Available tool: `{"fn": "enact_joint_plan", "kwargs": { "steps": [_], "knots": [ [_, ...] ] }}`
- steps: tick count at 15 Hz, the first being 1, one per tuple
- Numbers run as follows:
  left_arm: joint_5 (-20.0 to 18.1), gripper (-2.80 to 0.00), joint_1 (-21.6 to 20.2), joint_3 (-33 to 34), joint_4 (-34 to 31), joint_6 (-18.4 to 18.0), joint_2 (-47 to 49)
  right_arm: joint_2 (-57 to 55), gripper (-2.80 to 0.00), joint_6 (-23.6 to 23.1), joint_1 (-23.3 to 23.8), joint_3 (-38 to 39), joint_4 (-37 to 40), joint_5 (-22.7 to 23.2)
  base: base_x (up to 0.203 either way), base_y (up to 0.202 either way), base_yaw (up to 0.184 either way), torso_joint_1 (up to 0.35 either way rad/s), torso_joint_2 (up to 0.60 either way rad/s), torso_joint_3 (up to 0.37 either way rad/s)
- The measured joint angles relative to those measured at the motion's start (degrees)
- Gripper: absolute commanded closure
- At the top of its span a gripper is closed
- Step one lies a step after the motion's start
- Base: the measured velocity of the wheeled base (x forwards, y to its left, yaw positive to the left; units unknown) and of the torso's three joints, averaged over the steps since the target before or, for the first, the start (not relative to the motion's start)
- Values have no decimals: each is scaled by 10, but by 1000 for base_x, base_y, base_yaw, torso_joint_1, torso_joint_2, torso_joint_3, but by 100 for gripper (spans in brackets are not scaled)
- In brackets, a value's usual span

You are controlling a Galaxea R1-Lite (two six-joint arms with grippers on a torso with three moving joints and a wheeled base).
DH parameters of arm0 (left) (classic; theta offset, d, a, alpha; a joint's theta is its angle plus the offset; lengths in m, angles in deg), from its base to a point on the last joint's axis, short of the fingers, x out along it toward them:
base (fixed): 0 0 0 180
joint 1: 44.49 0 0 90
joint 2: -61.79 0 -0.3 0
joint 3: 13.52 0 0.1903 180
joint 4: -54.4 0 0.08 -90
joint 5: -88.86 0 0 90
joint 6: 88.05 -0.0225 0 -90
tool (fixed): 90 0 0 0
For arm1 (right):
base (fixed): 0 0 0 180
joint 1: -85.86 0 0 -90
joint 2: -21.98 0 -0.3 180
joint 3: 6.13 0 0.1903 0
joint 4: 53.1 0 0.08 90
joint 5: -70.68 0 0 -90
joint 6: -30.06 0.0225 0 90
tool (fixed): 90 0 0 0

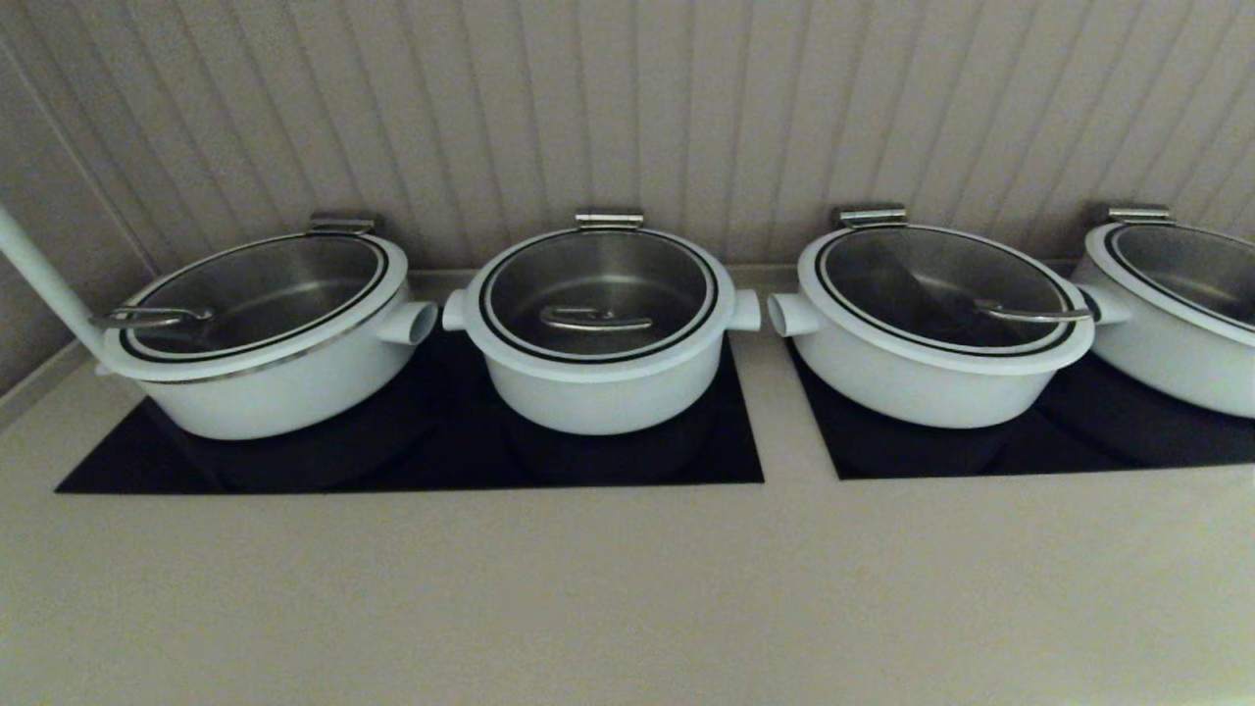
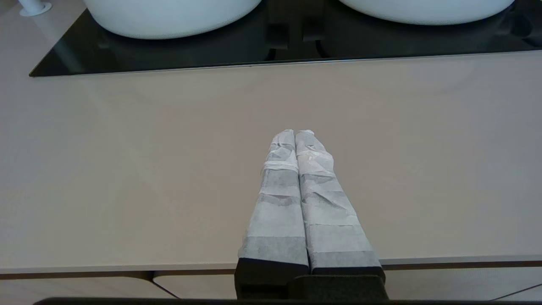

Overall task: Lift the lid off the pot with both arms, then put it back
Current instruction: Open the food pot lid a small opening with the left arm

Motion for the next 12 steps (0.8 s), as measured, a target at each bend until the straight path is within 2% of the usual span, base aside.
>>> {"fn": "enact_joint_plan", "kwargs": {
  "steps": [12],
  "knots": [
    [-3, 0, 0, 1, 0, -7, 0, 0, 0, -1, 0, 0, 0, 0, 0, 0, 0, 0, 0, 0]
  ]
}}
